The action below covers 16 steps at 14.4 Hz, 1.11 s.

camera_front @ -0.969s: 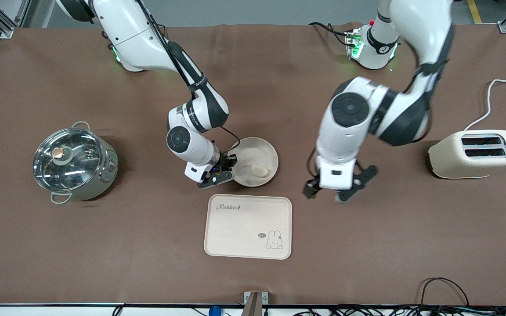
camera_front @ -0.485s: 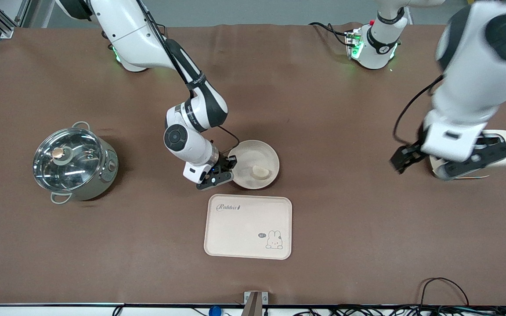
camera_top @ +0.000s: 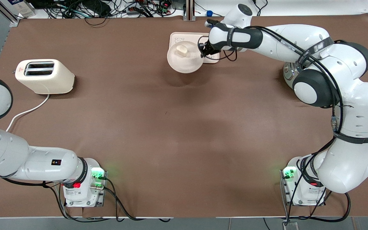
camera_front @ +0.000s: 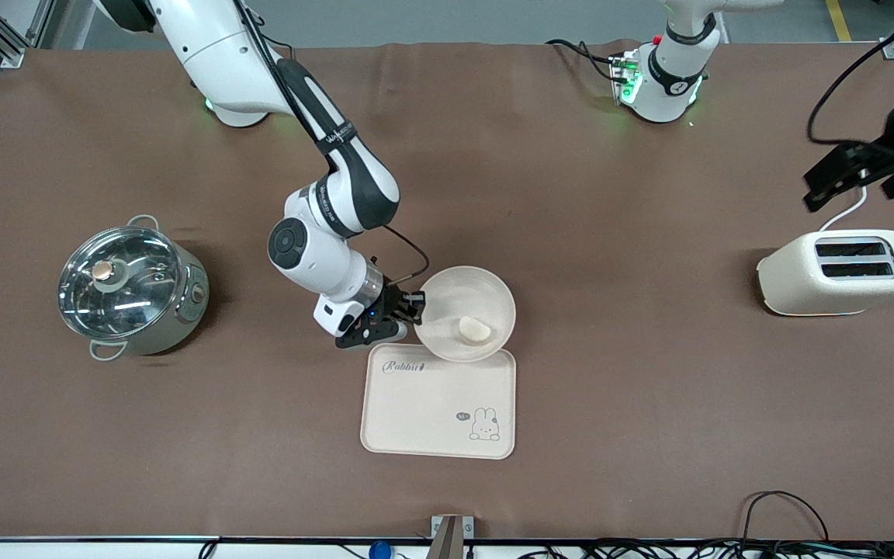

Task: Place bun in plate and plate on tray
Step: 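Lift the plate with the right gripper while the left gripper withdraws, then lower the plate onto the Rabbit tray with the right gripper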

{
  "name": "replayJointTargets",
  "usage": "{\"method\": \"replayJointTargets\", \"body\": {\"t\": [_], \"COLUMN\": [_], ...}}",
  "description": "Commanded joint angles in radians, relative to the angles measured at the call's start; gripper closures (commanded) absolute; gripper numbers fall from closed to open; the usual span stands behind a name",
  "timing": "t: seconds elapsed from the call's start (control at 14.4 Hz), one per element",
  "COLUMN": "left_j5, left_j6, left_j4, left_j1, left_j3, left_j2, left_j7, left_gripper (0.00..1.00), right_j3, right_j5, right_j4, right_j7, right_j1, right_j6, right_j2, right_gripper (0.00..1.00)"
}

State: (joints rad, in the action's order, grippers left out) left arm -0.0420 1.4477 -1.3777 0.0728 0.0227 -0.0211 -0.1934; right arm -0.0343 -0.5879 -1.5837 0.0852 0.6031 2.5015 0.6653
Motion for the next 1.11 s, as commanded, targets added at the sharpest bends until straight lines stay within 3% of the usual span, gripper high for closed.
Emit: {"method": "replayJointTargets", "body": {"t": [0.0,0.28,0.48,0.9,0.97,1.04], "left_j5": [0.04,0.04,0.04,0.04,0.04,0.04], "left_j6": [-0.071,-0.073,-0.073,-0.076,-0.076,-0.076], "left_j4": [-0.04,-0.038,-0.04,-0.037,-0.035,-0.035], "left_j1": [0.018,0.012,0.016,0.012,0.01,0.01], "left_j3": [-0.038,-0.035,-0.033,-0.033,-0.033,-0.033], "left_j2": [0.056,0.047,0.043,0.049,0.047,0.047], "left_j7": [0.063,0.068,0.068,0.068,0.068,0.066], "left_gripper": [0.0,0.0,0.0,0.0,0.0,0.0], "right_j3": [-0.003,-0.018,-0.015,-0.015,-0.015,-0.015], "right_j5": [-0.009,-0.012,-0.016,-0.015,-0.013,-0.015], "right_j4": [0.173,0.393,0.456,0.496,0.493,0.49], "right_j7": [0.041,0.105,0.197,0.251,0.248,0.246], "right_j1": [-0.043,-0.101,-0.146,-0.155,-0.155,-0.158], "right_j6": [-0.035,-0.127,-0.128,-0.127,-0.127,-0.128], "right_j2": [0.129,0.298,0.371,0.408,0.407,0.405], "right_gripper": [1.0,1.0,0.99,0.99,0.98,0.82]}}
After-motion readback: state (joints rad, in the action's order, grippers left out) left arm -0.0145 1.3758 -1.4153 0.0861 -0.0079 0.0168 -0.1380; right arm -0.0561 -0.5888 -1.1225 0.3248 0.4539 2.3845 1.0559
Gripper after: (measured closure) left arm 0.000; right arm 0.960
